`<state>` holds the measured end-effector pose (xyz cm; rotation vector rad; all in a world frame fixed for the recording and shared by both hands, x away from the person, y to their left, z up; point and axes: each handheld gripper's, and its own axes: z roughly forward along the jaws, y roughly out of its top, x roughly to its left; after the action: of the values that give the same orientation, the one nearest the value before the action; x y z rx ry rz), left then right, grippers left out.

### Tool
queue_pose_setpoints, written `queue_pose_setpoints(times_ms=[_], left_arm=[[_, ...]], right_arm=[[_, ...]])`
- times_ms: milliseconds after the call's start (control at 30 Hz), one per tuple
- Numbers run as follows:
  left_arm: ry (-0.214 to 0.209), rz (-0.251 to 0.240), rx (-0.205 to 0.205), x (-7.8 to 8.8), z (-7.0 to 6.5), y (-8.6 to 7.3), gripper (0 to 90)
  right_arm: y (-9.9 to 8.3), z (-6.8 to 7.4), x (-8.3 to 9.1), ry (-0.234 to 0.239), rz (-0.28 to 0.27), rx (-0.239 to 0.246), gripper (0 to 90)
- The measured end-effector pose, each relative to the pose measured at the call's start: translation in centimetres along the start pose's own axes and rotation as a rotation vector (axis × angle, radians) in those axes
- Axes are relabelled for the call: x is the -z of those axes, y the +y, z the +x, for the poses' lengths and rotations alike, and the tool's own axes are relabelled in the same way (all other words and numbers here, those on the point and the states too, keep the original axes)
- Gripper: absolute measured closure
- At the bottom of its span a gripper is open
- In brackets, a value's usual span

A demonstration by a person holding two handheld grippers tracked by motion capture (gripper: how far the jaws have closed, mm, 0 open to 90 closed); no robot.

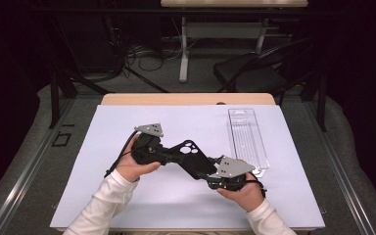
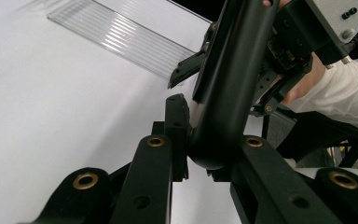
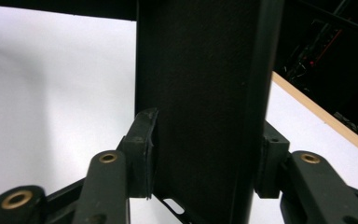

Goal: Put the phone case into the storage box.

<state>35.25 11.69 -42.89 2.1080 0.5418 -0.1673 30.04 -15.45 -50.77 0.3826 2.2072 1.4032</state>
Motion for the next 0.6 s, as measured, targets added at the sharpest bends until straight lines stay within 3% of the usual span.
queue_pose_setpoints(times_ms=[267, 433, 600], left_arm=[[0.021, 0.008, 0.035, 0.3, 0.4, -0.1, 81.3], [0.025, 0.023, 0.073, 0.3, 0.8, -0.1, 81.4], [0.019, 0.036, 0.089, 0.2, 1.0, -0.2, 81.4]], right_arm=[[0.2, -0.4, 0.6, -0.053, -0.036, -0.027, 47.1], [0.2, -0.7, 0.9, -0.063, -0.040, -0.095, 42.2], [0.3, -1.0, 1.1, -0.091, -0.034, -0.129, 35.4]])
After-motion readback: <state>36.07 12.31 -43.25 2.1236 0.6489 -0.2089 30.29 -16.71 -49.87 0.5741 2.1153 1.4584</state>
